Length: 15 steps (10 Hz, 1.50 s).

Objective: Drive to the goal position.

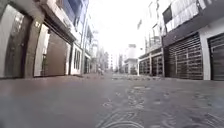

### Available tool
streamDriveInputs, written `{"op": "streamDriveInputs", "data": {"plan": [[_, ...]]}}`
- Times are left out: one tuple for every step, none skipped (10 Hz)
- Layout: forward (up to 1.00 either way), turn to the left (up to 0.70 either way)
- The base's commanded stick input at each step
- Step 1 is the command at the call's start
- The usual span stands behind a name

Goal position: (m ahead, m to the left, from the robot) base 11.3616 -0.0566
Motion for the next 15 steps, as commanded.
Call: {"op": "streamDriveInputs", "data": {"plan": [[1.00,-0.15],[1.00,-0.39],[1.00,-0.40],[1.00,-0.40],[1.00,-0.40],[1.00,0.00],[1.00,0.00],[1.00,0.00],[1.00,0.00],[1.00,0.00],[1.00,0.00],[1.00,0.00],[1.00,0.00],[1.00,0.00],[1.00,0.00]]}}
